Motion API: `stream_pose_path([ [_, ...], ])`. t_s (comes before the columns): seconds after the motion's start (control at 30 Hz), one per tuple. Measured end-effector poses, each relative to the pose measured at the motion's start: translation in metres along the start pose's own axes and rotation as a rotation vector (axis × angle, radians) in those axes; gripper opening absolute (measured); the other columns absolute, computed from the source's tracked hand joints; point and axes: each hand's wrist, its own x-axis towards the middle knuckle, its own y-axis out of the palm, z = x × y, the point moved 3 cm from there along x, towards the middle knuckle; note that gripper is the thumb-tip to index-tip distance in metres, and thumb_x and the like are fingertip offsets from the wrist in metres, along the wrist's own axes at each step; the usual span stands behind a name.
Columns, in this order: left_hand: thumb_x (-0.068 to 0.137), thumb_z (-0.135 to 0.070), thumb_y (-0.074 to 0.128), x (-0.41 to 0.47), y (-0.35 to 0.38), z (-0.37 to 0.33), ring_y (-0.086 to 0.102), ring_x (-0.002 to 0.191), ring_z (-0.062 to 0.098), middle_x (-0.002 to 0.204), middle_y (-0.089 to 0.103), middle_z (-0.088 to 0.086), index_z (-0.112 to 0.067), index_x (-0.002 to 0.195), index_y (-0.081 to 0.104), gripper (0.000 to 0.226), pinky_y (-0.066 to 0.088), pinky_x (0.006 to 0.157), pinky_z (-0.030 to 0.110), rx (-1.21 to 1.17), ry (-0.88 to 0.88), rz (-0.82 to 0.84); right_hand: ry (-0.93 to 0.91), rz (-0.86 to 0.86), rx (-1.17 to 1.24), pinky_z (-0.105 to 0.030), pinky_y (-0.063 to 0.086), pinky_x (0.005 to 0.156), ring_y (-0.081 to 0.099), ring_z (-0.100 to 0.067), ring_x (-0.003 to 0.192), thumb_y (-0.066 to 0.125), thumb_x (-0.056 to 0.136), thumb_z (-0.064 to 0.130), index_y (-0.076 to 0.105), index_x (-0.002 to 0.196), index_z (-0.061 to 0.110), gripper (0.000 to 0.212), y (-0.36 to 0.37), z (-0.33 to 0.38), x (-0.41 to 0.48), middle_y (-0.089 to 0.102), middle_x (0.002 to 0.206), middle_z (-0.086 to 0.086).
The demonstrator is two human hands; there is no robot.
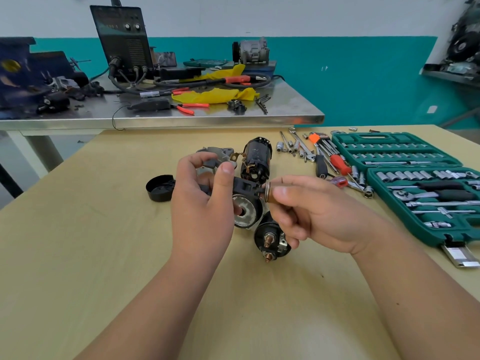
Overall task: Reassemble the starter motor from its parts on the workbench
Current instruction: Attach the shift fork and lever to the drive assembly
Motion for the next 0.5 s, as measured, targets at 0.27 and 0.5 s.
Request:
stream_pose_path([
  [0.27,0.098,-0.029,0.056,-0.0041,0.0023,-0.0039,0.062,0.052,0.022,0.075,0.067,0.005,-0.038,0.099,0.048,0.012,0.051,0.048,0.026,-0.056,0.021,0.016,-0.017,0.035,0.016,-0.028,0.046,0.045,0.039,-0.012,0.040,0.053,0.087,0.028,0.055,0.101,0.011,0.022,-0.0012,0.0009,-0.0018,0.052,0.060,-0.003],
  [0.5,0.099,-0.025,0.053,-0.0032,0.0006,-0.0044,0.059,0.046,0.014,0.069,0.068,-0.002,-0.030,0.099,0.049,0.007,0.045,0.045,0.017,-0.116,0.006,0.033,-0.058,-0.031,-0.041,-0.028,0.044,0.046,0.037,-0.015,0.041,0.055,0.085,0.028,0.057,0.101,0.015,0.021,-0.0011,0.0010,-0.0003,0.050,0.057,-0.002],
])
